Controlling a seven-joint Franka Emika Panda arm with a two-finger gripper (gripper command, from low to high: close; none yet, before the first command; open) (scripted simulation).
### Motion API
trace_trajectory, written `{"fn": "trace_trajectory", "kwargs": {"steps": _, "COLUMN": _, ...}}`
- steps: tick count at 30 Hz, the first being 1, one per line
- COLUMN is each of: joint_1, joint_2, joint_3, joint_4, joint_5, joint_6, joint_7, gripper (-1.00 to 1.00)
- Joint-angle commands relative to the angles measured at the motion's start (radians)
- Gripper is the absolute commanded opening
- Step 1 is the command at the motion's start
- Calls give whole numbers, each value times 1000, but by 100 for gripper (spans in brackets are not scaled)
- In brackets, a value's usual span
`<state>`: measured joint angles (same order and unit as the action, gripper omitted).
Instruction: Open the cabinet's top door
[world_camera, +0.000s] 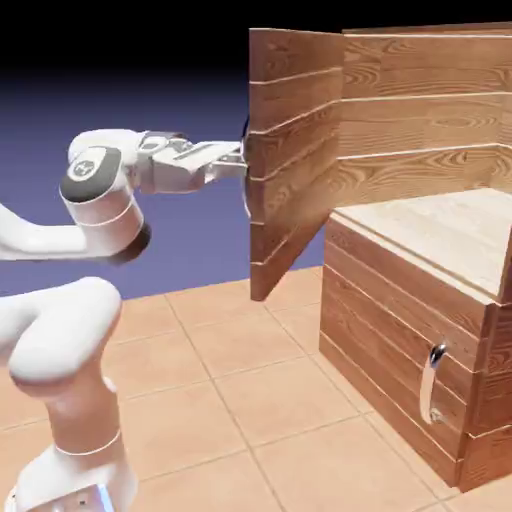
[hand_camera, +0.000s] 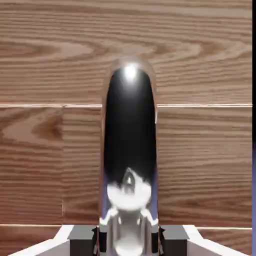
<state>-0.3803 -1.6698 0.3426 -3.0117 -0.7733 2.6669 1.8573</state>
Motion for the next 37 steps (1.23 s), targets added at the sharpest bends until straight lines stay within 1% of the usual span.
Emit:
{"fn": "trace_trajectory", "kwargs": {"steps": 1, "joint_1": 20, "joint_2": -16, "joint_3": 25, "joint_4": 4, "joint_5": 21, "joint_6": -44, "joint_7": 0, "gripper": -100}}
{"fn": "trace_trajectory", "kwargs": {"steps": 9, "joint_1": 140, "joint_2": -90, "joint_3": 263, "joint_4": 89, "joint_5": 177, "joint_6": -392, "joint_7": 9, "gripper": -100}}
{"fn": "trace_trajectory", "kwargs": {"steps": 15, "joint_1": 134, "joint_2": -93, "joint_3": 447, "joint_4": 231, "joint_5": 303, "joint_6": -653, "joint_7": 12, "gripper": -100}}
{"fn": "trace_trajectory", "kwargs": {"steps": 24, "joint_1": -54, "joint_2": -93, "joint_3": 622, "joint_4": 550, "joint_5": 450, "joint_6": -1011, "joint_7": -27, "gripper": -100}}
{"fn": "trace_trajectory", "kwargs": {"steps": 37, "joint_1": -381, "joint_2": -68, "joint_3": 685, "joint_4": 1016, "joint_5": 501, "joint_6": -1407, "joint_7": -95, "gripper": -100}}
